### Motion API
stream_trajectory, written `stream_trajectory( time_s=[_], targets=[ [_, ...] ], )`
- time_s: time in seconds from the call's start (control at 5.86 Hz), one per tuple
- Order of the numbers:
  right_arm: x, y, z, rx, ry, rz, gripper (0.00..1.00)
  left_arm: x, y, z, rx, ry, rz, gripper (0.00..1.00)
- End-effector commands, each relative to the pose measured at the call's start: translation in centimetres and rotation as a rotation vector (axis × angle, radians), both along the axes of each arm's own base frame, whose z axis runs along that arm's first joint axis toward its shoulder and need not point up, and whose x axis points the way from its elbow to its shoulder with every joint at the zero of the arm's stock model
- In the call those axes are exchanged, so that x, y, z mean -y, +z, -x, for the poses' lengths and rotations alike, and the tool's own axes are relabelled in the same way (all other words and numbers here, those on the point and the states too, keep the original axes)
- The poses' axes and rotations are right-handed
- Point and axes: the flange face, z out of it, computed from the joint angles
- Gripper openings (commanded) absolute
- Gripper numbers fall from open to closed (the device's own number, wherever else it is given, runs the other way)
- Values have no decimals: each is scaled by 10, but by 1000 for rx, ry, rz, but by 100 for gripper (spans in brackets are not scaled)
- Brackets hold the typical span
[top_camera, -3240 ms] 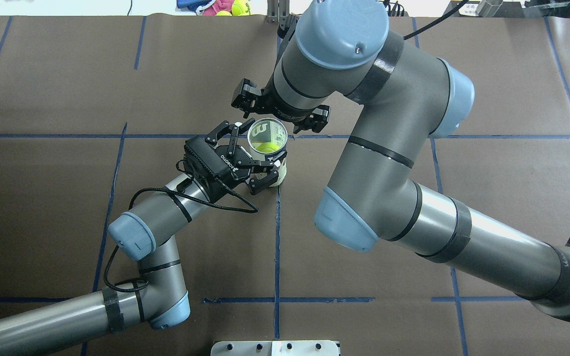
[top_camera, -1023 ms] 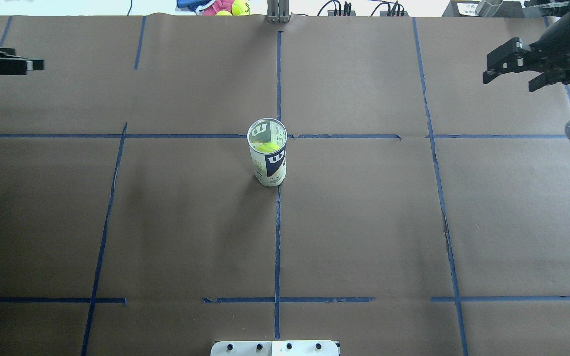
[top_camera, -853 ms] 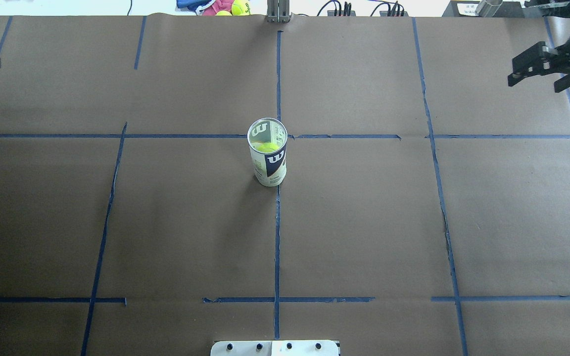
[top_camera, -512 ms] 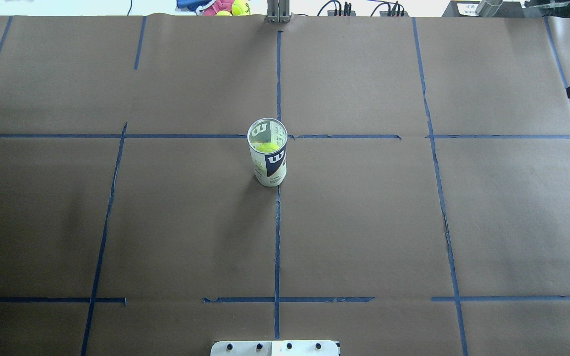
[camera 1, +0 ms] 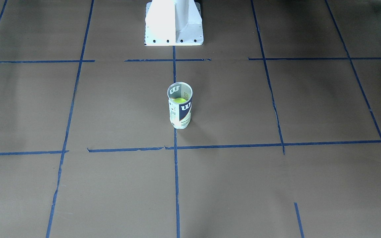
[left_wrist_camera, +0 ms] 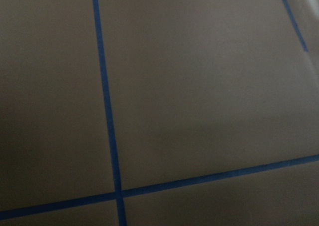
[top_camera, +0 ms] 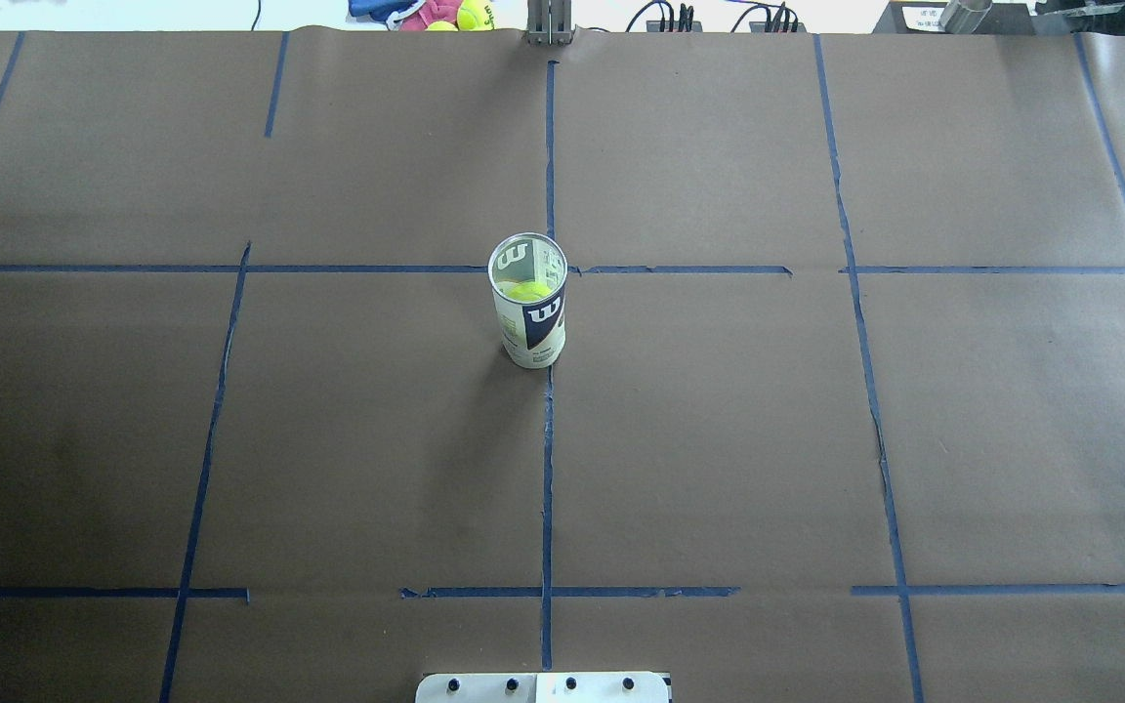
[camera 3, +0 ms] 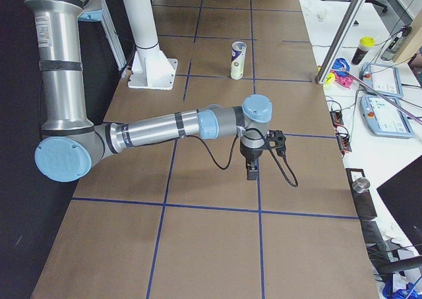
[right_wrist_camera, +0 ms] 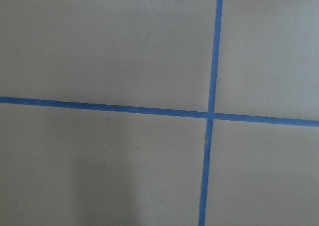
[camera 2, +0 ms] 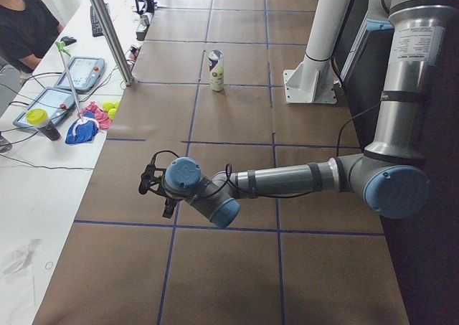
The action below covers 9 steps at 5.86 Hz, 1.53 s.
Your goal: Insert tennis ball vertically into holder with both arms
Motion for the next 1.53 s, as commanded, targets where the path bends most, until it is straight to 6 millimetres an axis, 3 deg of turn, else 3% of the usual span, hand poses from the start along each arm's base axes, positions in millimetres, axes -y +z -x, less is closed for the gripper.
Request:
stream_trajectory(
  time_s=[0.0,0.17,0.34,0.51,0.68,1.02,1.19,1.36],
  targets=[
    [-17,24,-18,6,-37,-12,100,-11,32,32,88,115,42,99],
    [-20,33,-18,3,-39,4,100,-11,24,50,87,96,66,100],
    [-22,54,-18,1,-41,46,100,-9,-1,56,81,88,125,100],
    [-23,60,-18,-1,-41,58,100,-11,-31,61,76,79,175,100],
    [-26,65,-18,-4,-42,67,100,-17,-51,65,68,73,254,100],
    [-27,71,-18,-8,-42,79,100,-24,-81,68,229,65,274,100],
    [-27,72,-18,-12,-49,73,100,-29,-89,65,290,96,280,100],
    [-27,74,-18,-16,-56,70,100,-50,-64,65,336,178,254,100]
  ],
)
